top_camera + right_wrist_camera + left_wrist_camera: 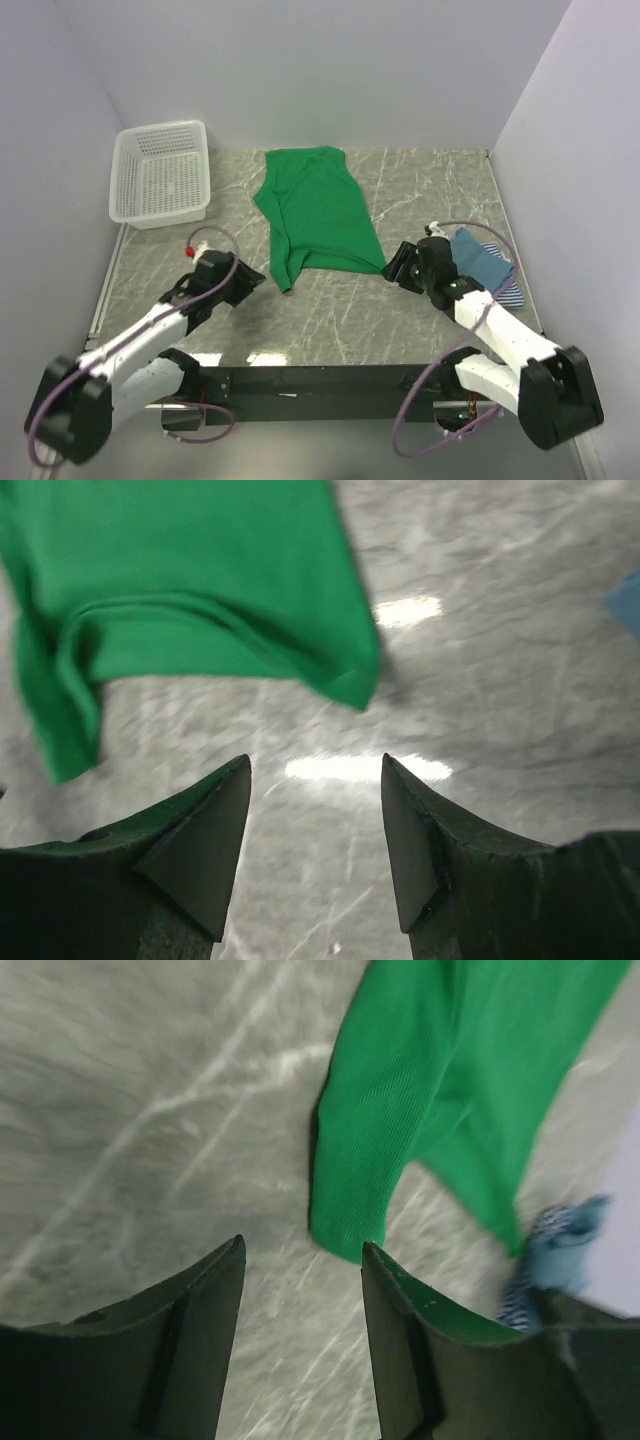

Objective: Fold and stack the tank tops

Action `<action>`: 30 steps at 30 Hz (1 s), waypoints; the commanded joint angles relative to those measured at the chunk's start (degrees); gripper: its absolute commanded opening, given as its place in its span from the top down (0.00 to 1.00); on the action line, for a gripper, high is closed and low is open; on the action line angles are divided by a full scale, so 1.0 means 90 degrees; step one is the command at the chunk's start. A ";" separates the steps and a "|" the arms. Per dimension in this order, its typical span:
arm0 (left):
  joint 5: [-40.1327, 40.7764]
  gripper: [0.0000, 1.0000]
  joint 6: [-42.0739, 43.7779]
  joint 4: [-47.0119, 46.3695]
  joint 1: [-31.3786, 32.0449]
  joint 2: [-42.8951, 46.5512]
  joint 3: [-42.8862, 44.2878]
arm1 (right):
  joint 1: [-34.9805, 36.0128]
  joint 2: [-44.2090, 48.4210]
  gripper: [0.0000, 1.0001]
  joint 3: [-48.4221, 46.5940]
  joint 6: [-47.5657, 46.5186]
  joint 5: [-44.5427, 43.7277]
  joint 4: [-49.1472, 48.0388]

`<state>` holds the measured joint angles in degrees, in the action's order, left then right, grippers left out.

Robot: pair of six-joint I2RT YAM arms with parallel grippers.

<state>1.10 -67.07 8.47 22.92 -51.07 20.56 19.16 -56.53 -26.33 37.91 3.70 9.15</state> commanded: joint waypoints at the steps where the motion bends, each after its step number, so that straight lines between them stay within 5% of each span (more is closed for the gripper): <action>1: 0.1057 0.45 0.0508 0.0453 0.1004 -0.0798 0.1071 | 0.0039 -0.0563 0.39 -0.0482 0.0104 -0.0791 -0.0147; 9: 0.3137 0.39 0.0450 0.1997 0.2540 -0.2762 0.2949 | 0.0030 -0.1208 0.39 -0.0912 0.0065 -0.1105 -0.0147; 19: 0.3882 0.41 0.0352 0.3102 0.3225 -0.4335 0.4268 | 0.0030 -0.1736 0.39 -0.1196 0.0036 -0.0920 -0.0196; 25: 0.3959 0.50 0.0392 0.3082 0.3206 -0.4696 0.4337 | 0.0039 -0.2166 0.39 -0.1323 0.0094 -0.0754 -0.0264; 30: 0.3647 0.72 0.0528 0.2673 0.2904 -0.4707 0.3889 | 0.0029 -0.2176 0.40 -0.1235 0.0104 -0.0734 -0.0313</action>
<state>34.06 -63.55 34.33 50.65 -94.00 56.80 19.27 -76.31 -35.99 38.30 -2.66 8.21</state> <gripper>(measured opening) 0.302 0.601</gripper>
